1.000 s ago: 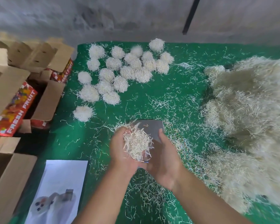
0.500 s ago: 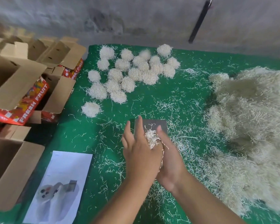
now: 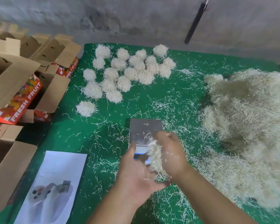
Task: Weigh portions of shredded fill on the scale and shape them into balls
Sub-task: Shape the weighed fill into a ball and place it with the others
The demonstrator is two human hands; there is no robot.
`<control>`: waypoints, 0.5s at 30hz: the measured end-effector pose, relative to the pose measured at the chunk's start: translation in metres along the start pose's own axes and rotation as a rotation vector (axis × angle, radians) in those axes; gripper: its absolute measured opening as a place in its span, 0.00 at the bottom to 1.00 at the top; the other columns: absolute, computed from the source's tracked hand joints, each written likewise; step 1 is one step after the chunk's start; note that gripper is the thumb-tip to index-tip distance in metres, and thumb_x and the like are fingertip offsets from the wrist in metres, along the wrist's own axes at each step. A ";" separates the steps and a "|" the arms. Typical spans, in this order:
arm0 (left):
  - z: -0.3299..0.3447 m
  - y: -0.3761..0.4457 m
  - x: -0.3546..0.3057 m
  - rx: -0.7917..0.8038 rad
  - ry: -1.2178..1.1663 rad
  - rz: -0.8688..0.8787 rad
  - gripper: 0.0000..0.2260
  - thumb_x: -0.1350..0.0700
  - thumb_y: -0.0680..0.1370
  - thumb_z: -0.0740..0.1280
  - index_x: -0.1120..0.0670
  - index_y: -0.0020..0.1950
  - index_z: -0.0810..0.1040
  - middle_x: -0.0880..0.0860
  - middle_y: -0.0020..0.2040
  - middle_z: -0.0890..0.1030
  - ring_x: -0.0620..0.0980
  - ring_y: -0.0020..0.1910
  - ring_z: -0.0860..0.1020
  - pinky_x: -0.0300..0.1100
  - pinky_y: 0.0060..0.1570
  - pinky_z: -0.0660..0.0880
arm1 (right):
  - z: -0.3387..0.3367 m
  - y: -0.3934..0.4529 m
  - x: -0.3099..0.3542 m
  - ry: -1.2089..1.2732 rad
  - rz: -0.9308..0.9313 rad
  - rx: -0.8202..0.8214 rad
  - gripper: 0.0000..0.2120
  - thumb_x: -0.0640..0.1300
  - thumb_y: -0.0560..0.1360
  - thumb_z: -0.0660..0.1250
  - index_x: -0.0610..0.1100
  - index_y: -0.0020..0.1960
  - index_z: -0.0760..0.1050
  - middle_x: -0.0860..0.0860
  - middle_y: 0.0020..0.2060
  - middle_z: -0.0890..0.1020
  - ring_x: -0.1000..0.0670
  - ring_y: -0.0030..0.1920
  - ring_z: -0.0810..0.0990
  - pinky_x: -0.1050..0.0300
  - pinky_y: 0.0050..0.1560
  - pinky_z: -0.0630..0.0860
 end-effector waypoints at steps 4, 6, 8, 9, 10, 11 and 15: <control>0.006 0.005 -0.009 0.059 -0.103 -0.023 0.25 0.36 0.81 0.63 0.55 0.62 0.86 0.59 0.60 0.85 0.60 0.57 0.85 0.59 0.57 0.79 | 0.017 0.000 0.010 -0.658 -0.388 0.068 0.15 0.53 0.81 0.63 0.54 0.36 0.75 0.55 0.25 0.76 0.55 0.24 0.73 0.56 0.29 0.70; 0.004 0.013 -0.020 0.007 -0.067 0.023 0.28 0.34 0.80 0.64 0.55 0.67 0.83 0.60 0.64 0.83 0.61 0.60 0.83 0.60 0.62 0.78 | 0.018 0.003 0.008 -0.970 -0.497 0.029 0.18 0.63 0.82 0.59 0.55 0.40 0.72 0.53 0.26 0.75 0.59 0.28 0.73 0.51 0.36 0.73; 0.003 0.016 -0.033 -0.068 -0.007 0.101 0.27 0.36 0.80 0.67 0.52 0.71 0.80 0.59 0.68 0.81 0.62 0.63 0.82 0.61 0.67 0.75 | 0.017 0.003 0.008 -1.034 -0.516 0.022 0.21 0.71 0.81 0.53 0.56 0.45 0.70 0.58 0.34 0.74 0.60 0.37 0.73 0.51 0.46 0.71; 0.002 0.018 -0.038 -0.115 0.005 0.136 0.26 0.37 0.79 0.69 0.52 0.71 0.80 0.59 0.68 0.81 0.62 0.63 0.82 0.62 0.66 0.75 | 0.015 0.004 0.006 -1.021 -0.485 0.046 0.24 0.74 0.80 0.51 0.55 0.49 0.71 0.59 0.40 0.73 0.57 0.45 0.74 0.51 0.51 0.72; 0.001 0.020 -0.041 -0.160 0.027 0.163 0.25 0.39 0.78 0.71 0.52 0.70 0.80 0.59 0.67 0.81 0.63 0.62 0.82 0.62 0.66 0.76 | 0.014 0.005 0.003 -1.003 -0.444 0.080 0.29 0.77 0.78 0.49 0.54 0.54 0.71 0.59 0.47 0.72 0.54 0.53 0.74 0.49 0.57 0.73; 0.001 0.023 -0.042 -0.186 0.053 0.187 0.26 0.39 0.78 0.71 0.54 0.70 0.80 0.60 0.67 0.81 0.63 0.64 0.81 0.61 0.67 0.75 | 0.015 0.005 0.001 -0.981 -0.414 0.116 0.32 0.80 0.76 0.47 0.54 0.57 0.70 0.58 0.51 0.71 0.52 0.58 0.73 0.48 0.61 0.73; 0.011 0.031 -0.049 -0.184 0.063 0.303 0.23 0.40 0.82 0.65 0.58 0.66 0.78 0.61 0.54 0.81 0.61 0.65 0.77 0.53 0.62 0.72 | 0.019 0.002 0.005 -0.718 -0.413 0.186 0.29 0.83 0.71 0.53 0.65 0.60 0.70 0.63 0.56 0.72 0.62 0.59 0.72 0.64 0.57 0.70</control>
Point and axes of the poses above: each hand's wrist, its own y-axis towards the middle knuckle, its own z-axis out of the palm, x = y × z, the point moved 6 cm from there along y, towards the middle knuckle
